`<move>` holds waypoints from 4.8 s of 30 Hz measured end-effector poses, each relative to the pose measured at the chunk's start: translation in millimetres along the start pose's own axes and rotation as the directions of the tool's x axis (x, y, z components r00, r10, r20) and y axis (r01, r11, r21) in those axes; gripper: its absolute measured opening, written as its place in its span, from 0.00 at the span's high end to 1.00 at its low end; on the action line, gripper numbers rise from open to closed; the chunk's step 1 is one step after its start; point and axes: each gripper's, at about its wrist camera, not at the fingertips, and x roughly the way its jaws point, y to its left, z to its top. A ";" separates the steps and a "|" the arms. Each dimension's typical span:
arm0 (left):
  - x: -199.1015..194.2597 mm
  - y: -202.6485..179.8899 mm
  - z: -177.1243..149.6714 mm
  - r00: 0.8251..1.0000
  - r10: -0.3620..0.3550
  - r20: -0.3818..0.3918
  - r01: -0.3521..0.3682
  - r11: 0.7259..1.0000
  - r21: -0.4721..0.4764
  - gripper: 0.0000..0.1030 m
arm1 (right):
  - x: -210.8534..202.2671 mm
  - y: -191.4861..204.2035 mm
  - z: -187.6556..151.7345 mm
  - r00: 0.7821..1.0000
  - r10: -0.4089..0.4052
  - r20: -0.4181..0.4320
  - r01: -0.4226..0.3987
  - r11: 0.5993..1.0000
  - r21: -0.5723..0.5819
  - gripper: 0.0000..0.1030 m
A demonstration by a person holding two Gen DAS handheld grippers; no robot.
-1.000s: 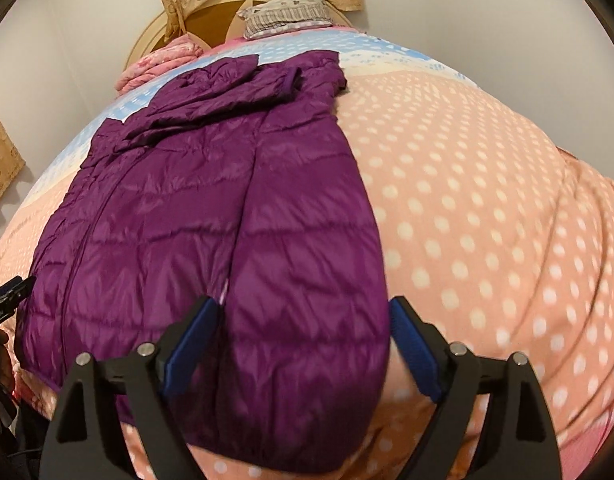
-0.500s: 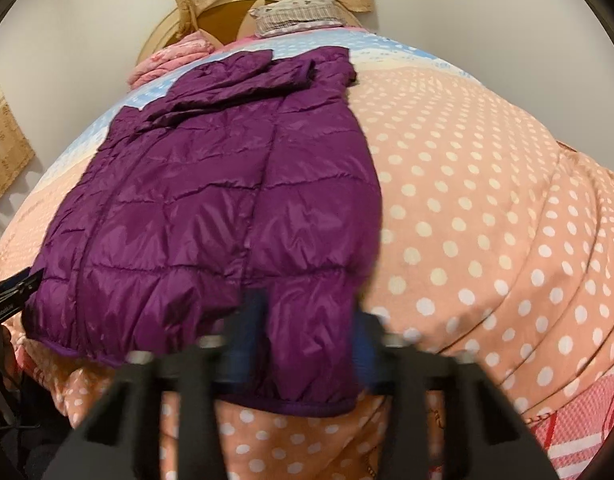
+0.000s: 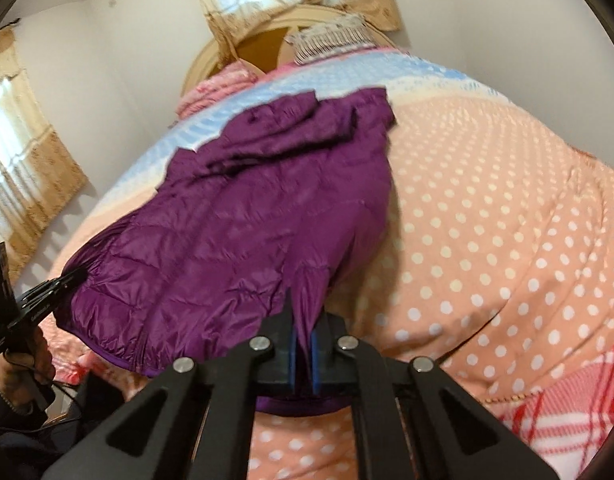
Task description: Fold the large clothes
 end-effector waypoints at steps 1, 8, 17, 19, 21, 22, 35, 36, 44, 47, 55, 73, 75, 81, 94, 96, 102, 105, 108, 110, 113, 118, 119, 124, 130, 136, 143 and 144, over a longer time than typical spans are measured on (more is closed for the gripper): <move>-10.4 1.9 3.6 1.000 -0.007 0.017 0.007 1.000 -0.004 0.95 | -9.7 4.2 1.0 1.000 0.010 0.013 -0.010 1.000 -0.007 0.93; -93.0 10.3 34.2 0.985 -0.030 0.171 0.032 0.999 -0.009 0.96 | -90.5 37.3 17.4 0.982 0.085 0.166 -0.075 0.995 -0.064 0.94; -63.8 28.5 71.4 0.977 -0.024 0.212 0.019 1.000 0.024 0.96 | -73.9 38.7 92.9 0.952 0.099 0.288 -0.065 0.990 -0.123 0.94; -40.1 32.9 75.7 0.981 -0.020 0.194 0.017 1.000 0.018 0.96 | -43.9 33.6 111.7 0.953 0.071 0.294 -0.041 0.993 -0.108 0.94; -17.7 36.3 79.2 0.983 0.008 0.185 -0.012 1.000 0.020 0.97 | -23.6 28.7 120.5 0.956 0.060 0.287 -0.038 0.996 -0.080 0.94; -5.6 39.3 82.8 0.984 0.004 0.176 -0.007 1.000 0.019 0.97 | -14.3 27.0 125.1 0.957 0.052 0.285 -0.034 0.997 -0.066 0.94; 77.7 73.2 113.0 0.982 0.133 0.134 -0.116 0.985 -0.128 0.16 | 64.0 -3.9 167.0 0.982 -0.047 0.184 0.048 0.999 -0.002 0.94; 78.4 76.2 114.7 0.974 0.159 0.158 -0.136 0.980 -0.147 0.10 | 73.0 -6.0 169.1 0.983 -0.057 0.174 0.057 0.998 0.008 0.94; 142.5 90.6 131.5 0.927 0.358 0.115 -0.339 0.928 -0.155 0.08 | 150.4 -14.2 192.5 0.982 -0.138 0.129 0.132 0.990 0.052 0.94; 157.9 99.3 141.0 0.887 0.455 0.082 -0.432 0.879 -0.201 0.08 | 173.4 -22.8 202.7 0.976 -0.189 0.111 0.179 0.979 0.095 0.91; 132.3 92.9 153.1 0.788 0.594 0.161 -0.544 0.795 -0.269 0.07 | 157.9 14.5 206.3 0.952 -0.243 0.188 0.236 0.970 0.058 0.25; 271.1 82.6 135.1 0.857 0.508 -0.091 -0.516 0.846 -0.134 0.07 | 261.1 60.4 181.4 0.978 -0.206 -0.029 0.201 0.972 -0.119 0.54; 282.0 87.2 132.2 0.863 0.487 -0.134 -0.503 0.853 -0.142 0.07 | 264.9 65.0 179.2 0.979 -0.204 -0.021 0.199 0.971 -0.135 0.53; 298.4 89.3 128.7 0.864 0.468 -0.187 -0.494 0.860 -0.129 0.06 | 276.7 67.2 181.0 0.980 -0.193 -0.042 0.186 0.974 -0.132 0.52; 309.5 96.2 127.3 0.876 0.420 -0.237 -0.459 0.877 -0.144 0.04 | 285.1 62.4 178.1 0.969 -0.232 -0.078 0.222 0.968 -0.119 0.50; 308.7 96.1 126.5 0.876 0.419 -0.239 -0.459 0.877 -0.143 0.04 | 287.0 61.8 178.4 0.968 -0.235 -0.085 0.224 0.967 -0.120 0.49; 311.6 97.0 126.9 0.875 0.419 -0.243 -0.459 0.878 -0.138 0.03 | 289.8 62.0 178.2 0.964 -0.250 -0.091 0.237 0.963 -0.130 0.48; 312.0 96.6 127.1 0.874 0.419 -0.245 -0.459 0.878 -0.137 0.03 | 290.4 62.4 178.4 0.963 -0.254 -0.092 0.241 0.961 -0.134 0.48; 308.4 95.5 132.1 0.864 0.433 -0.256 -0.476 0.868 -0.139 0.03 | 292.1 64.3 178.3 0.959 -0.269 -0.094 0.254 0.956 -0.144 0.48; 295.7 92.2 137.1 0.866 0.434 -0.249 -0.478 0.864 -0.158 0.03 | 292.2 66.5 179.5 0.954 -0.282 -0.103 0.265 0.951 -0.158 0.47; 267.7 73.5 146.9 0.913 0.368 -0.178 -0.399 0.897 -0.190 0.03 | 280.9 72.8 187.4 0.946 -0.303 -0.114 0.285 0.947 -0.149 0.39; 268.5 36.4 152.0 0.927 0.358 -0.115 -0.370 0.923 -0.105 0.03 | 260.1 103.5 194.2 0.961 -0.277 -0.008 0.272 0.948 -0.166 0.23; 279.7 32.5 147.9 0.917 0.377 -0.129 -0.388 0.918 -0.080 0.03 | 264.1 105.6 192.4 0.959 -0.281 -0.017 0.274 0.944 -0.184 0.23; 301.6 44.0 134.6 0.920 0.346 -0.187 -0.372 0.919 -0.132 0.03 | 290.5 83.7 176.6 0.957 -0.281 -0.070 0.268 0.952 -0.150 0.22; 310.2 47.0 129.5 0.918 0.336 -0.209 -0.369 0.919 -0.139 0.01 | 302.5 82.4 176.5 0.947 -0.309 -0.094 0.291 0.943 -0.164 0.18; 312.9 45.1 128.6 0.916 0.342 -0.210 -0.373 0.918 -0.133 0.01 | 305.2 86.7 174.8 0.936 -0.334 -0.108 0.312 0.933 -0.178 0.15; 308.0 45.1 132.6 0.908 0.341 -0.242 -0.373 0.923 -0.098 0.01 | 303.1 88.0 174.8 0.934 -0.336 -0.121 0.311 0.932 -0.183 0.13; 298.2 48.7 132.0 0.912 0.335 -0.238 -0.369 0.922 -0.114 0.01 | 294.8 88.1 174.7 0.932 -0.336 -0.135 0.309 0.933 -0.185 0.13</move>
